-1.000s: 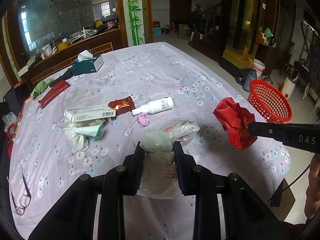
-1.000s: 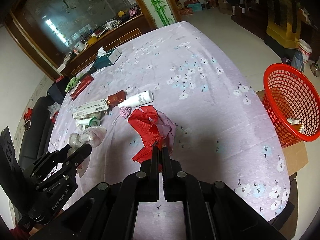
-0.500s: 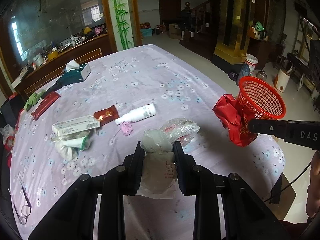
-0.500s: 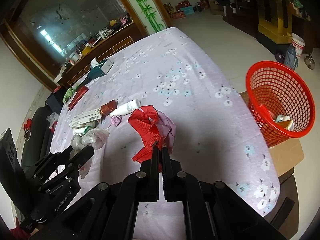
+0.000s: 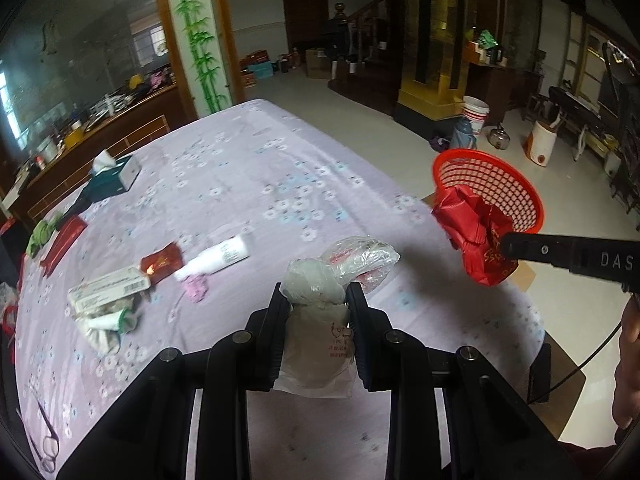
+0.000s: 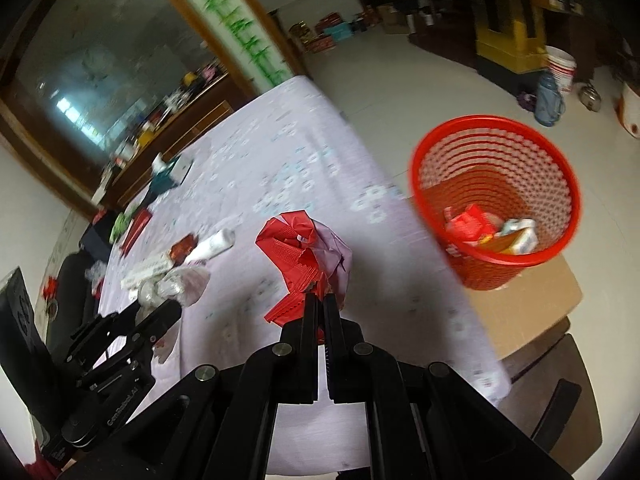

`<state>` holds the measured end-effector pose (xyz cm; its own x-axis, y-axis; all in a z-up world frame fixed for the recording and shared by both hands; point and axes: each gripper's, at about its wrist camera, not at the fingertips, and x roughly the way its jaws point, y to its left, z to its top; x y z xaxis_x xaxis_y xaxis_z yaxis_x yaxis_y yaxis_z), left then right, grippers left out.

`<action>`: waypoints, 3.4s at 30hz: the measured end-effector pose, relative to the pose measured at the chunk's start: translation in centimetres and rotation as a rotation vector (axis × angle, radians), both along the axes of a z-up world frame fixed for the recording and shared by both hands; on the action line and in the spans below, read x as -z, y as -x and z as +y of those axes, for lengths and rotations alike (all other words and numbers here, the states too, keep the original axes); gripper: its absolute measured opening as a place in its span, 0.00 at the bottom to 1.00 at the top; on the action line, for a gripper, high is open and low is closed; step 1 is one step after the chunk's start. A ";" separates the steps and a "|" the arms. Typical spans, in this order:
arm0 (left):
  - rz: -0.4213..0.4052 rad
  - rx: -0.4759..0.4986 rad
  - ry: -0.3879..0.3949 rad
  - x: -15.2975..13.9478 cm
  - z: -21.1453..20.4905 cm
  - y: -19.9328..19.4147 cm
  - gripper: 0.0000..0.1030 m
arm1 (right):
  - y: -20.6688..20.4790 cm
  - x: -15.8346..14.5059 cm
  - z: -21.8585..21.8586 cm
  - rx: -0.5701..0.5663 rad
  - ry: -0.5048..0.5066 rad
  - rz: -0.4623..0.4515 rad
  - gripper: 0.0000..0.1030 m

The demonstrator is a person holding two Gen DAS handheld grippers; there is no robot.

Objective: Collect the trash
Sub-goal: 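Carry the plastic bag and red wrapper over the red wastebasket, then open left gripper to drop plastic bag while right gripper drops red wrapper, then grasp white medicine box with left gripper while right gripper grasps white spray bottle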

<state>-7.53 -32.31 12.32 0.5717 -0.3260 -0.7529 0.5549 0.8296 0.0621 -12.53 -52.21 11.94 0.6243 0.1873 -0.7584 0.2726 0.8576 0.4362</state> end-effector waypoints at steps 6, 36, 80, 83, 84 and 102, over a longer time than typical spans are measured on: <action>0.001 0.094 0.025 -1.3 -4.5 0.4 0.27 | 2.2 -0.9 -6.2 0.147 -0.001 -0.011 0.03; 0.130 0.168 0.096 -0.1 -21.7 -3.7 0.57 | -1.4 -0.2 -20.1 0.245 0.028 0.022 0.19; 0.379 -0.165 -0.089 4.8 20.2 -21.0 0.78 | -9.0 0.9 13.0 -0.245 0.075 0.119 0.55; 0.376 -0.103 -0.133 5.6 19.6 -19.9 0.78 | -9.4 0.9 12.8 -0.236 0.076 0.128 0.55; 0.368 -0.088 -0.149 5.8 19.5 -19.7 0.77 | -9.6 1.0 12.8 -0.237 0.075 0.131 0.55; 0.195 -0.195 0.003 2.9 21.1 -11.6 0.49 | -23.1 3.4 16.4 -0.411 0.052 0.112 0.55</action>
